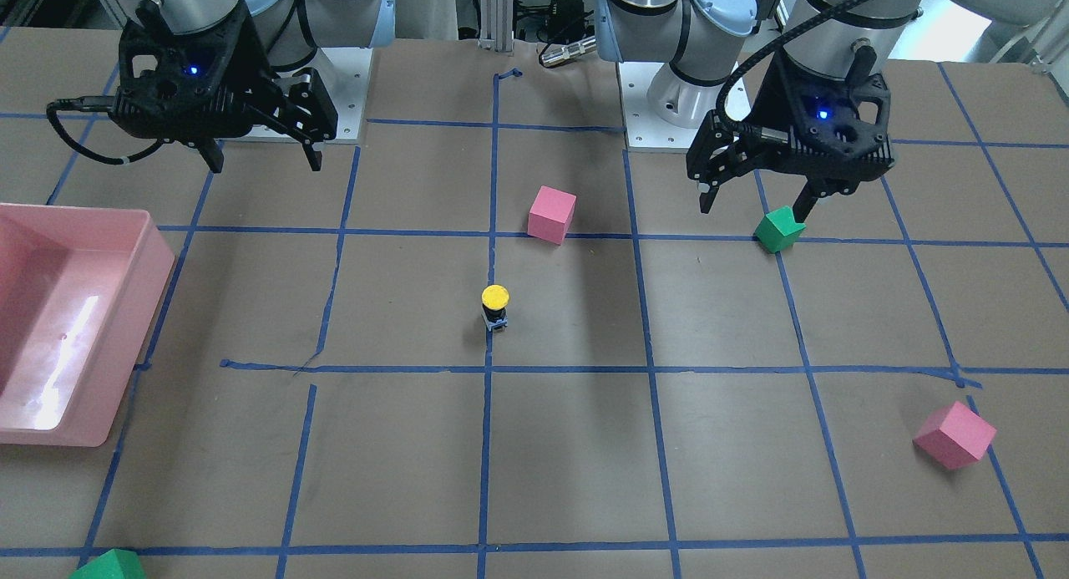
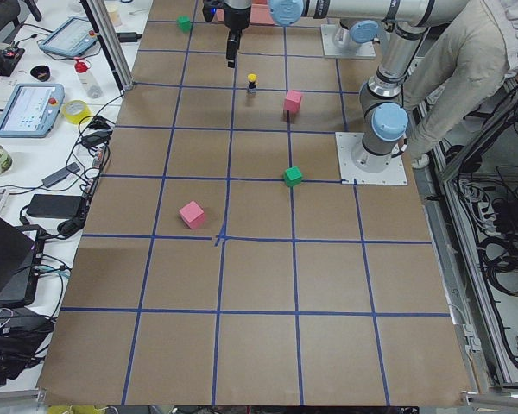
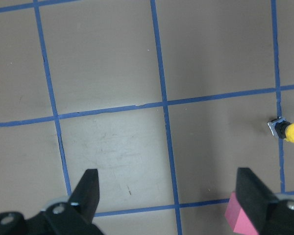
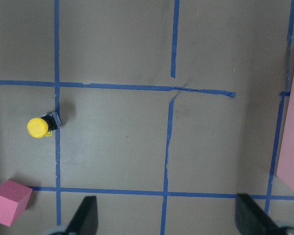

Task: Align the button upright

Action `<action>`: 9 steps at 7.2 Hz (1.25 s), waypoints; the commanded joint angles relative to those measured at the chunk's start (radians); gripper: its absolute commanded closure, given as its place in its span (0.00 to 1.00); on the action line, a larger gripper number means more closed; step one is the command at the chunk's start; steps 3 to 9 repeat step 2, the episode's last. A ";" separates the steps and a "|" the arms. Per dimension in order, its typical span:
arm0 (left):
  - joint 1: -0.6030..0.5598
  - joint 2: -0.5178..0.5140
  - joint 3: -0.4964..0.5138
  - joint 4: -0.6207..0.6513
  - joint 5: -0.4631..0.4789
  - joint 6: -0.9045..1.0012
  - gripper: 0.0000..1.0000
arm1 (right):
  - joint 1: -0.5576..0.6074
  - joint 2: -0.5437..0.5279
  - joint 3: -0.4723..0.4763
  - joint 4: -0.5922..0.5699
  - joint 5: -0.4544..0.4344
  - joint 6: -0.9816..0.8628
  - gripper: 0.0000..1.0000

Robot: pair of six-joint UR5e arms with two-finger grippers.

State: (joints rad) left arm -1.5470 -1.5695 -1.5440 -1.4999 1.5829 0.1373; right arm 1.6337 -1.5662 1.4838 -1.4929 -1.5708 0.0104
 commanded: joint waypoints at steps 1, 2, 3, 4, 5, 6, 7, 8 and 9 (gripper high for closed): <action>-0.001 0.005 0.001 -0.039 0.003 0.001 0.00 | 0.000 0.000 0.016 -0.006 0.000 0.000 0.00; 0.001 0.006 0.005 -0.064 0.006 -0.004 0.00 | 0.000 -0.002 0.016 -0.007 -0.003 -0.003 0.00; 0.001 0.006 0.005 -0.064 0.006 -0.004 0.00 | 0.000 -0.002 0.016 -0.007 -0.003 -0.003 0.00; 0.001 0.006 0.005 -0.064 0.006 -0.004 0.00 | 0.000 -0.002 0.016 -0.007 -0.003 -0.003 0.00; 0.001 0.006 0.005 -0.064 0.006 -0.004 0.00 | 0.000 -0.002 0.016 -0.007 -0.003 -0.003 0.00; 0.001 0.006 0.005 -0.064 0.006 -0.004 0.00 | 0.000 -0.002 0.016 -0.007 -0.003 -0.003 0.00; 0.001 0.006 0.005 -0.064 0.006 -0.004 0.00 | 0.000 -0.002 0.016 -0.007 -0.003 -0.003 0.00; 0.001 0.006 0.005 -0.064 0.006 -0.004 0.00 | 0.000 -0.002 0.016 -0.007 -0.003 -0.003 0.00; 0.001 0.006 0.005 -0.064 0.006 -0.004 0.00 | 0.000 -0.002 0.016 -0.007 -0.003 -0.003 0.00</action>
